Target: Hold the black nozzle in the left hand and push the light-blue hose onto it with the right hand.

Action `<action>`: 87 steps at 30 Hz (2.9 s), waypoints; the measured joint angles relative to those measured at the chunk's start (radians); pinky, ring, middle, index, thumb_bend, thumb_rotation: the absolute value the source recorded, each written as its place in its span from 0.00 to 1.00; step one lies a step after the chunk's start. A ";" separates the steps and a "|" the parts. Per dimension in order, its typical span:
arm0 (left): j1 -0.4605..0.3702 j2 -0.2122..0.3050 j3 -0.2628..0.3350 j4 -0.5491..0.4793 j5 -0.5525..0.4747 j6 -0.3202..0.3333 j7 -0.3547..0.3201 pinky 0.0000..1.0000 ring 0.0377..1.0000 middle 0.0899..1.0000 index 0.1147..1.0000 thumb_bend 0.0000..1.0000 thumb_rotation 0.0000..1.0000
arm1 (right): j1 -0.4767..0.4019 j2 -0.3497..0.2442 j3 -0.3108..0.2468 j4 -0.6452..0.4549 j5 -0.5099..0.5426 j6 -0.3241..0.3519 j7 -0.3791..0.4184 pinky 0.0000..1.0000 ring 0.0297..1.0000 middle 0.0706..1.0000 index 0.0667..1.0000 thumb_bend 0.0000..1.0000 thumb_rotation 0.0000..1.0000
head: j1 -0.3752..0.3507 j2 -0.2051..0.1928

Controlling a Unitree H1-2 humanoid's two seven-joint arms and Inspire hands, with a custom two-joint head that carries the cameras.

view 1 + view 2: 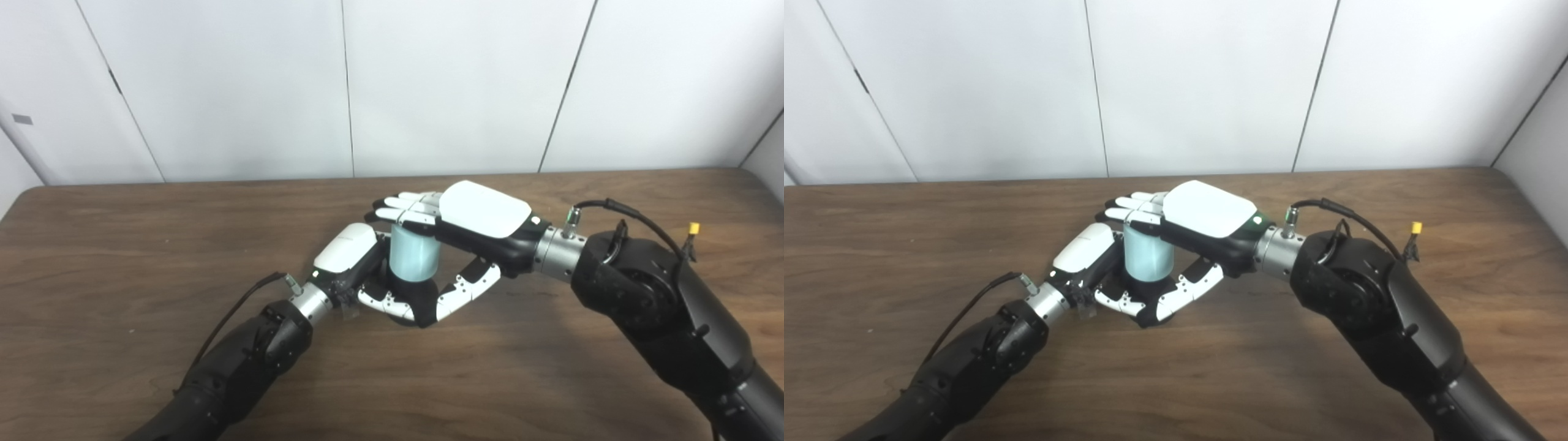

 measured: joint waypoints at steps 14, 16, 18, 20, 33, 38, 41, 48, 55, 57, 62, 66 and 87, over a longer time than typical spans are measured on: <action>0.004 0.001 0.000 -0.005 0.001 0.000 -0.001 0.30 0.34 0.39 0.47 0.50 0.00 | 0.000 -0.006 0.036 -0.020 -0.002 0.002 0.008 0.83 0.92 0.90 0.86 0.84 0.81 | 0.006 0.005; 0.004 0.001 0.000 -0.005 0.001 0.000 -0.001 0.30 0.35 0.40 0.47 0.50 0.00 | 0.000 -0.007 0.040 -0.019 -0.006 -0.001 0.003 0.85 0.93 0.91 0.86 0.84 0.82 | 0.006 0.005; 0.005 0.001 0.002 -0.005 0.001 0.000 -0.002 0.31 0.34 0.39 0.46 0.50 0.00 | 0.000 -0.008 0.044 -0.019 -0.010 -0.003 0.001 0.85 0.93 0.91 0.86 0.84 0.82 | 0.008 0.006; 0.007 0.002 0.006 -0.008 0.001 0.000 -0.007 0.31 0.34 0.40 0.45 0.50 0.00 | 0.000 -0.008 0.046 -0.019 -0.016 -0.007 -0.001 0.84 0.92 0.90 0.86 0.84 0.82 | 0.006 0.005; 0.009 0.000 0.014 -0.011 0.001 0.000 -0.017 0.28 0.34 0.39 0.46 0.50 0.00 | 0.134 0.179 -0.153 0.024 0.094 0.116 -0.117 0.88 1.00 1.00 1.00 0.79 0.39 | 0.002 -0.008; 0.005 -0.005 0.010 -0.011 0.004 0.000 -0.018 0.27 0.33 0.38 0.46 0.50 0.00 | 0.111 0.286 -0.365 0.127 0.282 0.208 -0.207 0.87 1.00 1.00 1.00 0.85 0.45 | 0.002 -0.008; 0.004 -0.005 0.009 -0.011 0.004 0.000 -0.016 0.25 0.33 0.38 0.46 0.50 0.00 | 0.099 0.288 -0.425 0.149 0.376 0.217 -0.226 0.85 0.99 1.00 1.00 0.85 0.47 | 0.003 -0.006; 0.005 -0.004 0.009 -0.011 0.004 0.000 -0.017 0.27 0.34 0.39 0.47 0.50 0.00 | 0.131 0.324 -0.525 0.221 0.556 0.248 -0.270 0.74 0.87 1.00 1.00 0.82 0.44 | 0.009 -0.005; 0.006 -0.004 0.015 -0.011 0.004 0.000 -0.021 0.29 0.34 0.40 0.47 0.50 0.00 | 0.198 0.355 -0.519 0.222 0.597 0.339 -0.335 0.51 0.64 0.79 0.81 0.64 0.11 | 0.005 -0.008; 0.006 -0.004 0.016 -0.012 0.004 0.000 -0.023 0.31 0.35 0.41 0.45 0.50 0.00 | 0.222 0.361 -0.489 0.148 0.564 0.406 -0.361 0.48 0.61 0.73 0.76 0.57 0.05 | 0.005 -0.008; 0.007 -0.005 0.020 -0.012 0.004 0.000 -0.028 0.33 0.35 0.40 0.44 0.50 0.00 | 0.265 0.393 -0.436 0.089 0.526 0.452 -0.400 0.43 0.57 0.68 0.69 0.59 0.09 | 0.009 -0.009; 0.008 -0.005 0.022 -0.012 0.004 0.000 -0.029 0.33 0.36 0.41 0.44 0.50 0.00 | 0.293 0.418 -0.437 0.102 0.529 0.460 -0.423 0.43 0.58 0.69 0.67 0.59 0.07 | 0.011 -0.009; 0.251 0.040 0.177 -0.465 0.001 0.309 -0.175 0.79 0.96 0.97 1.00 0.96 0.27 | 0.334 0.481 -0.504 0.189 0.636 0.443 -0.480 0.48 0.63 0.75 0.73 0.50 0.06 | 0.025 -0.015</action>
